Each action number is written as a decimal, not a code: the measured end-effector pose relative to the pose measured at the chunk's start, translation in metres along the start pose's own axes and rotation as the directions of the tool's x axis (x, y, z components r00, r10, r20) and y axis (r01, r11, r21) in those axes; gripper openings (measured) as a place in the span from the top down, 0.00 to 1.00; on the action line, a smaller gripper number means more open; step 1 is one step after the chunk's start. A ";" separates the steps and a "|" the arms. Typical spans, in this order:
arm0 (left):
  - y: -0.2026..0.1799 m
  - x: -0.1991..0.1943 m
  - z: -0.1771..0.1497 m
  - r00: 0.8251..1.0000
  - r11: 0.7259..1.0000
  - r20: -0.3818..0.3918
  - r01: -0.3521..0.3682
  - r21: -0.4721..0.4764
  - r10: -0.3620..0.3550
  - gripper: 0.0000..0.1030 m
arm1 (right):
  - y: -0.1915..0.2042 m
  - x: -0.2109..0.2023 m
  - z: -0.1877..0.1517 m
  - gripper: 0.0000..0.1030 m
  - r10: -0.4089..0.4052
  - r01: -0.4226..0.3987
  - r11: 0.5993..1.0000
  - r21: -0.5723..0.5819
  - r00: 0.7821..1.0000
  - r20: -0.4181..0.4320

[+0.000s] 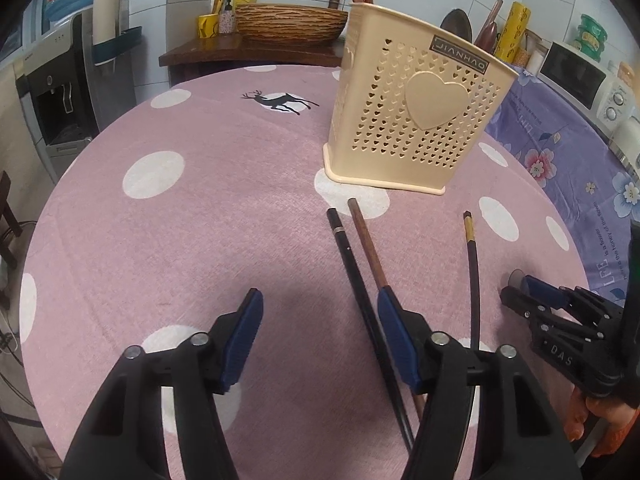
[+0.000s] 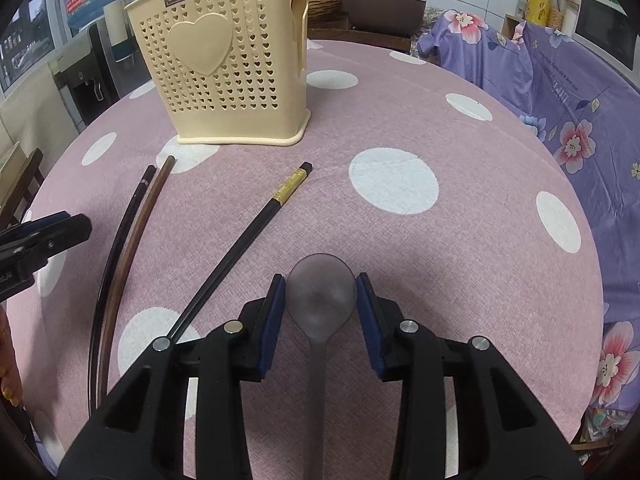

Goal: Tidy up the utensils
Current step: 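Close the left tool on a black chopstick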

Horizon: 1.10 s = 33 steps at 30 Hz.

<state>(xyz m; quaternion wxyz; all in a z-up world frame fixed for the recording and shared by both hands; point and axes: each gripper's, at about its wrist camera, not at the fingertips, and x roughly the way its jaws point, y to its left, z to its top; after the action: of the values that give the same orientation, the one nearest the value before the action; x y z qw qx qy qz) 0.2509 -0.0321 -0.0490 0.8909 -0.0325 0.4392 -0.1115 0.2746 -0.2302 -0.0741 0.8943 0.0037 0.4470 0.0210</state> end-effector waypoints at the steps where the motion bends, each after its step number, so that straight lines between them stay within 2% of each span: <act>1: -0.004 0.002 0.002 1.000 1.000 0.005 -0.008 0.007 0.008 0.50 | 0.000 0.000 0.000 0.64 0.000 0.000 1.000 0.000 1.000 0.002; 7: -0.021 0.017 0.002 1.000 1.000 -0.013 -0.018 0.006 0.018 0.67 | -0.001 0.000 -0.001 0.64 0.003 -0.003 1.000 0.000 1.000 0.008; 9: -0.024 0.021 0.000 0.999 1.000 -0.023 -0.024 0.003 0.024 0.79 | -0.001 0.000 -0.001 0.64 0.003 -0.003 1.000 0.001 1.000 0.010; 10: -0.024 0.022 0.000 0.999 0.999 -0.025 -0.033 0.001 0.033 0.81 | -0.001 0.000 -0.002 0.64 0.005 -0.005 1.000 0.003 1.000 0.011; 17: -0.028 0.027 0.003 0.999 0.999 -0.033 -0.040 -0.008 0.040 0.81 | 0.000 0.000 -0.002 0.64 -0.002 0.001 1.000 0.007 1.000 0.017; 22: -0.032 0.034 0.011 0.997 0.997 -0.032 -0.074 0.020 0.074 0.82 | 0.000 0.000 -0.002 0.64 -0.005 0.005 1.000 0.010 1.000 0.012; 33: -0.029 0.045 0.024 0.995 0.995 -0.016 -0.095 0.007 0.095 0.90 | 0.002 0.000 -0.002 0.64 -0.021 0.021 1.000 0.010 1.000 0.010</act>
<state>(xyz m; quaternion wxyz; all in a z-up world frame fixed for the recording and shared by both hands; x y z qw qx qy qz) 0.2916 -0.0714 -0.0645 0.8917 -0.0079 0.4471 -0.0706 0.2729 -0.2282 -0.0749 0.8967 0.0037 0.4425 0.0093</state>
